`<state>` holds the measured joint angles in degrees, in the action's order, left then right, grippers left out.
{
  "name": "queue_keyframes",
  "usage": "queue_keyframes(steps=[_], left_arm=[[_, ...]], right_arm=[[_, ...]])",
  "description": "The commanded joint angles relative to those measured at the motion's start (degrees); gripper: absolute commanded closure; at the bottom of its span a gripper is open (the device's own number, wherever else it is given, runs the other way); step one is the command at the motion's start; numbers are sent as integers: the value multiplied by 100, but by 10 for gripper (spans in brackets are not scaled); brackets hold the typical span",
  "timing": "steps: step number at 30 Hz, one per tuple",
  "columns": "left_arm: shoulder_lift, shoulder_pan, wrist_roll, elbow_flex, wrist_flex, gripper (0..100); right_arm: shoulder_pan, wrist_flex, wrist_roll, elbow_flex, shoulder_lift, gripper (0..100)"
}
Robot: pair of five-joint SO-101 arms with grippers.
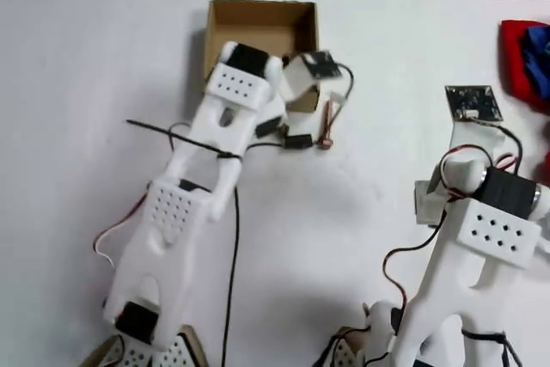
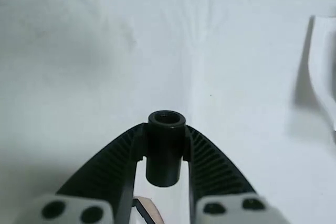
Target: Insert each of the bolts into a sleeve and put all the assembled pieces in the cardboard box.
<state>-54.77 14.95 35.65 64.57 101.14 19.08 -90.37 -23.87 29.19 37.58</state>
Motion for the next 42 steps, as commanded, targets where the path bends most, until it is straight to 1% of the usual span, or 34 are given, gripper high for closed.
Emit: queue_keyframes(steps=[1,4,6,7,11,15,18,21,24,26,28,31,34,36,38,40,42], left_arm=[[396,-308,-949,418,114,975],[897,-431,-2066,453,114,975],[1336,-457,-2664,418,123,975],[1556,-457,-2831,418,123,975],[2497,-396,-3218,391,132,975],[3473,-396,-3701,-154,123,975],[4211,-396,-3965,-857,114,974],[5020,-396,-4273,-1578,62,974],[5943,-396,-4396,-2413,-158,974],[6576,-396,-4396,-3222,-484,974],[7191,-396,-4396,-4242,-976,975],[8009,-396,-4404,-5851,-2066,975],[8571,-229,-4413,-6958,-3262,975],[8730,-26,-4413,-7327,-3868,975],[8730,193,-4422,-7433,-4229,975],[8730,387,-4492,-7424,-4413,974],[8730,440,-4818,-7327,-4492,974]], right_arm=[[-4,514,35,237,207,975],[-277,954,53,457,207,975],[-541,1174,387,615,338,975],[-673,1297,624,730,505,975],[-1534,2343,1152,1635,1613,975],[-2422,3574,1600,2804,2703,975],[-2686,4286,1749,3455,3152,975],[-2774,4998,1741,3991,3222,975],[-2835,5771,1776,4466,3222,975],[-2932,6167,1785,4624,3222,975],[-3099,6440,1785,4686,3222,975],[-3451,6765,1785,4686,3213,975],[-3820,7310,1785,4686,3204,975],[-4048,7653,1785,4686,3160,975],[-4198,7996,1785,4686,2958,975],[-4286,8277,1785,4677,2633,975],[-4295,8444,1793,4668,2264,975]])
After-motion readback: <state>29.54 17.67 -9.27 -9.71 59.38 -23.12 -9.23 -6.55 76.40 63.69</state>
